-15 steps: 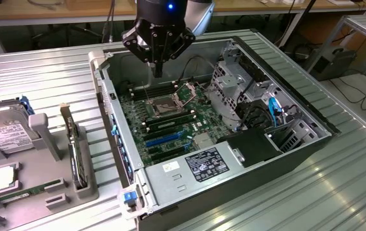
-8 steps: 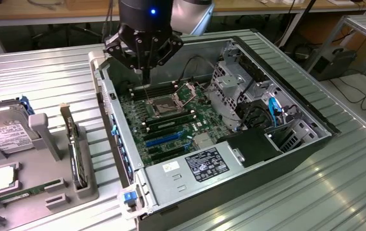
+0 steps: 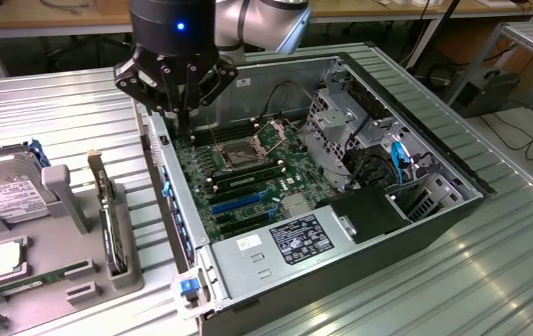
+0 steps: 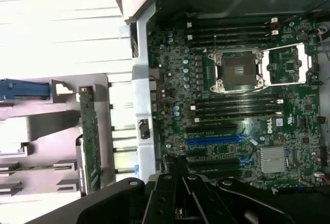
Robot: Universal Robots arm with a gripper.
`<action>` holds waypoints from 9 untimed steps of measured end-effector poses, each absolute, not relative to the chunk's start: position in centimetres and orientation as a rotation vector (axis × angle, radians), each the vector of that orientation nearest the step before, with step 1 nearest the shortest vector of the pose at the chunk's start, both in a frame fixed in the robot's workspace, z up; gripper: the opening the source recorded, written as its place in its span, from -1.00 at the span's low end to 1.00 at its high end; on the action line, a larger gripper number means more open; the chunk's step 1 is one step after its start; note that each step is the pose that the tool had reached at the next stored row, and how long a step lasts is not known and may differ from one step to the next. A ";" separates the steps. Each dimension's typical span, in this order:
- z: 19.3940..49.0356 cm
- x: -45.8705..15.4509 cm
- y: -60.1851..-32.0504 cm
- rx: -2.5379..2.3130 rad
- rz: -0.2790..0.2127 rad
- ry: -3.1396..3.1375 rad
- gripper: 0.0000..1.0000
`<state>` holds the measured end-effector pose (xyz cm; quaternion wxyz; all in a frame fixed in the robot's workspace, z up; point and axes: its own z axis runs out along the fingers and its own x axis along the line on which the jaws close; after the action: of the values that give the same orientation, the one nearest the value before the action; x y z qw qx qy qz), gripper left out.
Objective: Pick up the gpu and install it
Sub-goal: 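Reach for the gpu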
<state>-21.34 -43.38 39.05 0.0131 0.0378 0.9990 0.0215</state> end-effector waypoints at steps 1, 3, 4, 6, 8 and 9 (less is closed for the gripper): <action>39.0 -22.0 -43.5 0.118 0.066 3.113 -0.79; 38.8 -22.9 -43.6 0.118 0.066 3.112 -0.79; 38.7 -23.4 -43.7 0.118 0.066 3.112 -0.79; 38.5 -24.3 -43.8 0.118 0.066 3.113 -0.79; 38.3 -25.3 -44.0 0.118 0.066 3.112 -0.79; 38.2 -26.0 -44.1 0.118 0.065 3.113 -0.79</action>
<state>-26.00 -44.08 38.19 0.0131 0.0378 0.9990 0.0210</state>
